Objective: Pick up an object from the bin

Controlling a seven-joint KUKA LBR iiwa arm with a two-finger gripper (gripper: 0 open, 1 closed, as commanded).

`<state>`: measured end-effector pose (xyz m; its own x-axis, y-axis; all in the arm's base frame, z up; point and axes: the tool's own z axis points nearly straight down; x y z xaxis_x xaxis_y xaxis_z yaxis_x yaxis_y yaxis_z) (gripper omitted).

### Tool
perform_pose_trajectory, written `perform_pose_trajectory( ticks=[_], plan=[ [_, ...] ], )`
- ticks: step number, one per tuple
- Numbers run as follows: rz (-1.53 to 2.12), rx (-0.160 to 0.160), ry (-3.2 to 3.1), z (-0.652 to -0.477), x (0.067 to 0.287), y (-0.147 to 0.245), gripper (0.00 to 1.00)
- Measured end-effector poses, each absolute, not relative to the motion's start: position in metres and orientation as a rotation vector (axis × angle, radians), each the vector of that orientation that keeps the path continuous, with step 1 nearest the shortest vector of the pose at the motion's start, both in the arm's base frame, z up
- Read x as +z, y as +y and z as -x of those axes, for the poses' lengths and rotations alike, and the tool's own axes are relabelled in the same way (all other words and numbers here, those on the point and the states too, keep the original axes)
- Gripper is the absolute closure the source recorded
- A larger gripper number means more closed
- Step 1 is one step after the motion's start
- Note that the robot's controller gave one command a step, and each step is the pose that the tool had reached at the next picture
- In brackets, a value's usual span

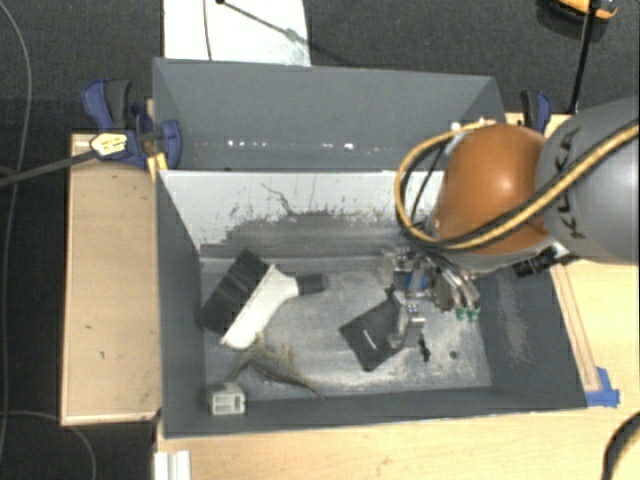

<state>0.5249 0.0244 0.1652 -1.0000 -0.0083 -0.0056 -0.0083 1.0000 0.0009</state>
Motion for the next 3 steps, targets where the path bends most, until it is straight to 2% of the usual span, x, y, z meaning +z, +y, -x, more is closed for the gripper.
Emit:
perform_pose_trajectory(
  ticks=[1,2,3],
  plan=[
    [0.209,0.002,3.134,-0.494,0.155,-0.016,0.00],
    [0.028,0.002,3.133,-0.520,0.124,-0.005,0.00],
    [0.308,0.002,3.122,-0.510,0.075,0.000,0.00]
  ],
)
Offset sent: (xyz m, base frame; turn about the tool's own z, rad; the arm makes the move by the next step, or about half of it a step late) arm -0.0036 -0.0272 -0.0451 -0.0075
